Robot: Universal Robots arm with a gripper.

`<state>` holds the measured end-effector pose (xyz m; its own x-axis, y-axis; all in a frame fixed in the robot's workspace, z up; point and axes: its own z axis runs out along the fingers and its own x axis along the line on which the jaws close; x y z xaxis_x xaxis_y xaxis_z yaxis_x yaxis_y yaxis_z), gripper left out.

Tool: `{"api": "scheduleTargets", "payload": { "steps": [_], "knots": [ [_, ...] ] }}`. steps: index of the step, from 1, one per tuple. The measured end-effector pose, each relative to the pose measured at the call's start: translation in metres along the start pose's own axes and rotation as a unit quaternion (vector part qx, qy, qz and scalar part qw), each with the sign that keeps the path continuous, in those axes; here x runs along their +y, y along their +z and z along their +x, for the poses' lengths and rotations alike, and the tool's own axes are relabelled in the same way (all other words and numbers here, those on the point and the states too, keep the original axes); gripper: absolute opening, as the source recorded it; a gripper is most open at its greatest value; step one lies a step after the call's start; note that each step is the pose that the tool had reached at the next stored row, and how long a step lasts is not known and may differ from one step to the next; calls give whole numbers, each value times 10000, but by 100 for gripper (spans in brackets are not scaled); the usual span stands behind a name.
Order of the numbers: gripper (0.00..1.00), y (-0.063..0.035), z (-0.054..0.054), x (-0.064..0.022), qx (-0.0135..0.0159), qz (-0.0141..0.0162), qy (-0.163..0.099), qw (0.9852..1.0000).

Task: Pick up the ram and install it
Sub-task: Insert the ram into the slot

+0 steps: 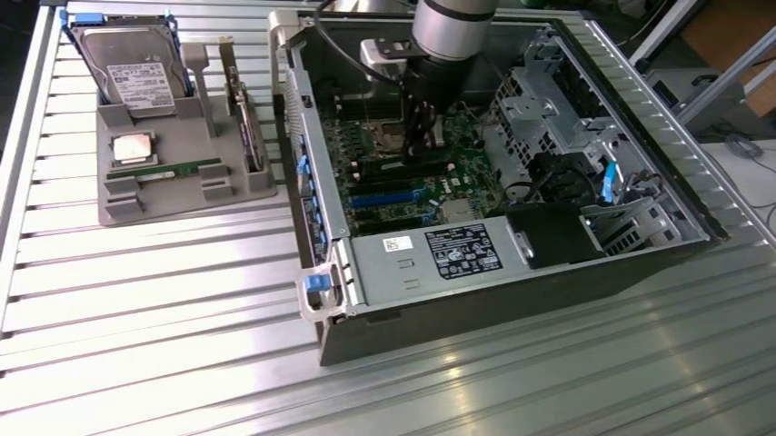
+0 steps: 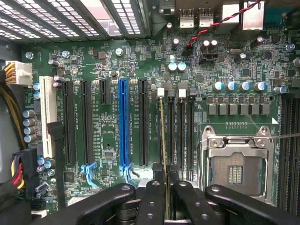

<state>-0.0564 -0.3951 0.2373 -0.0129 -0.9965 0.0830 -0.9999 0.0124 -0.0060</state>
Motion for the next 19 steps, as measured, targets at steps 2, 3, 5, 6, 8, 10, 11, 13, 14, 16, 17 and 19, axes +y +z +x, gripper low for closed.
{"api": "scheduleTargets", "payload": {
  "steps": [2,3,5,6,8,10,11,13,14,16,17,19],
  "knots": [
    [14,26,-2,2,0,0,0,10000],
    [14,39,-3,11,0,0,1,10000],
    [14,48,-3,16,2,-1,0,10000],
    [14,51,-4,16,1,0,0,10000],
    [14,63,-5,16,0,0,2,10000],
    [14,71,-6,16,10,-2,30,10000],
    [14,71,-5,17,18,-4,41,10000],
    [14,72,-5,17,18,-4,46,10000],
    [14,73,-5,17,17,-3,47,10000],
    [14,74,11,17,17,-4,47,10000],
    [14,75,18,17,17,-4,47,10000],
    [14,75,24,17,17,-4,50,10000]
  ]
}}
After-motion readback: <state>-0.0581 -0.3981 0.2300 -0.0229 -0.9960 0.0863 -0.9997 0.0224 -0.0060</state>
